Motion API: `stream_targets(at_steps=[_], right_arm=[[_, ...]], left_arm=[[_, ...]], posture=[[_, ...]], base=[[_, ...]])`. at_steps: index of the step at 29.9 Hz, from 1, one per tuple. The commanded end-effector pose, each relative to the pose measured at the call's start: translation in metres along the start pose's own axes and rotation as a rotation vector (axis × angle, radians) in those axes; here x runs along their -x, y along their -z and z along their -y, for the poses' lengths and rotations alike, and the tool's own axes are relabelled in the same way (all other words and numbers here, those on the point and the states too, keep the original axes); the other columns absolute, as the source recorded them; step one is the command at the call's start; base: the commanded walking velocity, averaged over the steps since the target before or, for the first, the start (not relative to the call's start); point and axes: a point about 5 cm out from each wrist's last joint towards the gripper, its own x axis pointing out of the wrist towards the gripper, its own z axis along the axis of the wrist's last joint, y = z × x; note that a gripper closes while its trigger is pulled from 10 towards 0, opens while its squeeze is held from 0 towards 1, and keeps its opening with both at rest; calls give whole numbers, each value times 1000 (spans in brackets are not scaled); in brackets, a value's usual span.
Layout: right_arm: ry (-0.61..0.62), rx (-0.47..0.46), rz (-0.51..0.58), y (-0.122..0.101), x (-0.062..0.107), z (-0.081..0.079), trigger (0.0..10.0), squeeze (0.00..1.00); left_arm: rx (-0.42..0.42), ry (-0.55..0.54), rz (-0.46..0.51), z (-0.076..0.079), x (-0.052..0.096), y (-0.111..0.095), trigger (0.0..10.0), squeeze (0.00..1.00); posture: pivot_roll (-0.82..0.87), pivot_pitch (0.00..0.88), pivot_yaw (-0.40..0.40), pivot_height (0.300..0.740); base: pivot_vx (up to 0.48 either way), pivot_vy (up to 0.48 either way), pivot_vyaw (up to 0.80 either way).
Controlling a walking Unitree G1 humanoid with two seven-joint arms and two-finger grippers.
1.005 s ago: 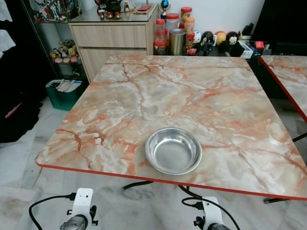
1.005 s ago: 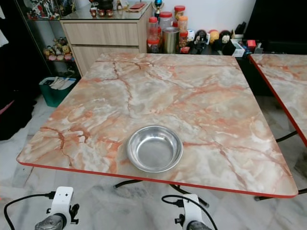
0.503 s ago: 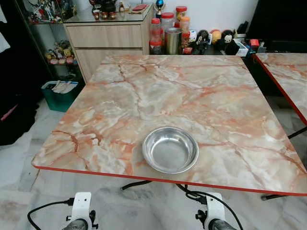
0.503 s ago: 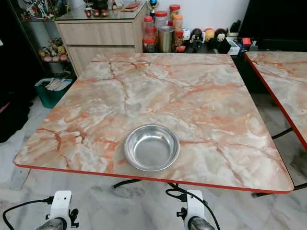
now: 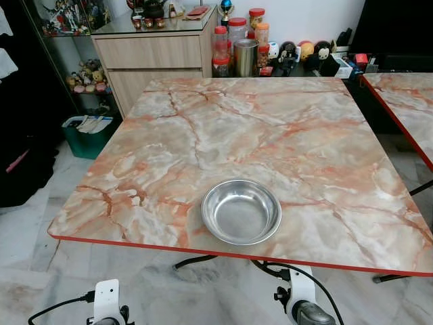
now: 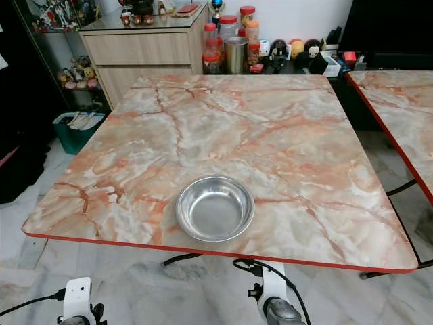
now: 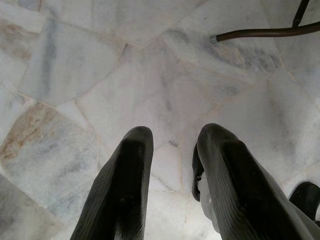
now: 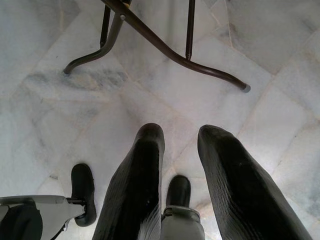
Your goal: Setting the table
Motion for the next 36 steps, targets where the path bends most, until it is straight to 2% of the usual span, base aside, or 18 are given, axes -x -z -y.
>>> stream_targets(at_steps=[1,8,24,30,32,36], right_arm=[[2,-22,-5,2,0,0,10000,0],[-11,2,-6,2,0,3,10000,0],[-5,24,-8,-1,1,10,10000,0],[-20,46,-8,-3,0,8,10000,0],[-19,30,-8,-2,0,7,10000,0],[-12,11,-11,-1,0,7,10000,0]], left_arm=[[6,-14,-23,-4,1,5,10000,0],[29,-25,-72,-7,5,25,10000,0],[60,-19,-77,3,6,30,10000,0],[56,-21,-80,5,6,29,10000,0],[19,-11,-106,8,7,35,10000,0],[8,-7,-104,9,6,31,10000,0]], posture=[[14,0,61,728],[36,0,31,728],[82,0,-26,728],[84,0,-27,728],[60,0,1,728],[47,0,17,728]], base=[[0,0,0],[0,0,0],[0,0,0],[0,0,0],[0,0,0],[0,0,0]])
